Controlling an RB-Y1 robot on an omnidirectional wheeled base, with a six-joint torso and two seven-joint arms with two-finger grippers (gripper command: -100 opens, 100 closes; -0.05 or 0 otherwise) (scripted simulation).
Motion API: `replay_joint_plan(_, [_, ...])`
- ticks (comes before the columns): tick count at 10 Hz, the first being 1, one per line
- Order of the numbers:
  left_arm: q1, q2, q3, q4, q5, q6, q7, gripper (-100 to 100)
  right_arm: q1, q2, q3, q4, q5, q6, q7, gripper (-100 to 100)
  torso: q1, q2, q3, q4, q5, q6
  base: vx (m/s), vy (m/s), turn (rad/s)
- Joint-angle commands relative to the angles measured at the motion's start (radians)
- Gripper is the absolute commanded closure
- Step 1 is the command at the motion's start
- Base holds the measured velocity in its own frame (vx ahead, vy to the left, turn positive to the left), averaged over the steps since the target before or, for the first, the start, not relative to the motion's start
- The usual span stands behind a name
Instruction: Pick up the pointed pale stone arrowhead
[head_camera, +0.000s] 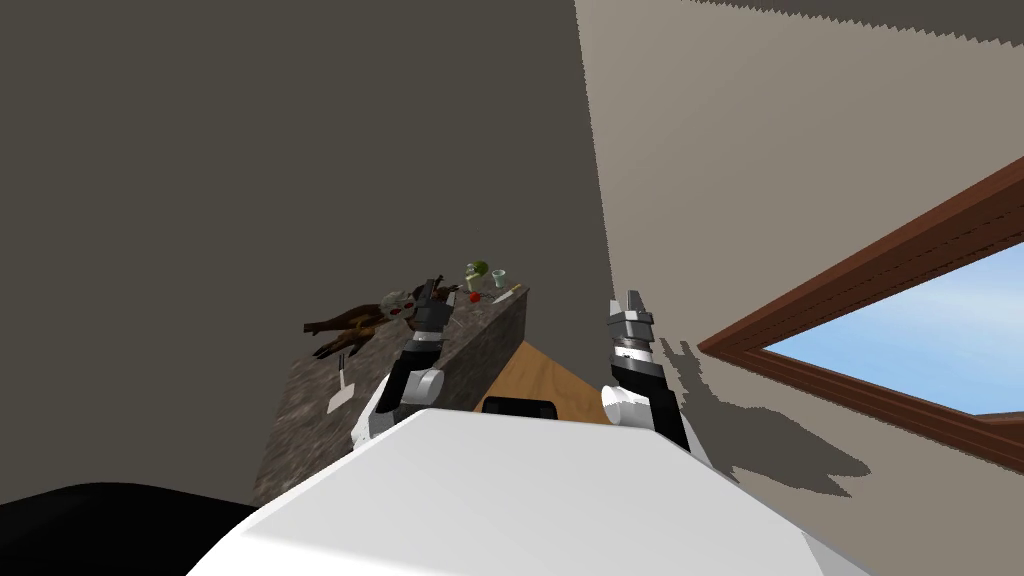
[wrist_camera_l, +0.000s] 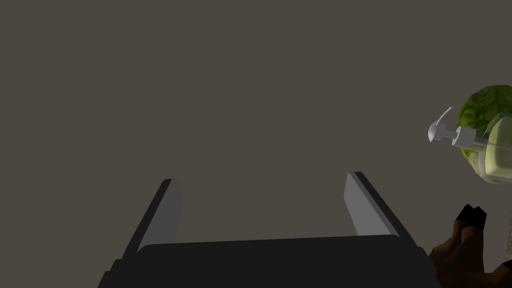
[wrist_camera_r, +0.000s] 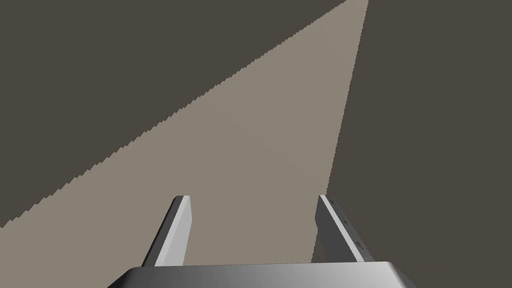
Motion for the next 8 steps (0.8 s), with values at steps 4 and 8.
replay_joint_plan(4, [-0.035,0.045,0.003,0.007,0.052,0.132,0.013,-100,0.0,0.0,0.0,0.0,0.0,0.0,0.0,0,0.0,0.0,0.0,0.0,0.0,0.0,-0.013,-0.029,-0.011])
replay_joint_plan(8, [-0.053,0.066,0.005,0.009,0.077,0.224,0.019,-100,0.0,0.0,0.0,0.0,0.0,0.0,0.0,0,0.0,-0.001,0.0,0.0,0.0,0.0,-0.005,-0.015,-0.007])
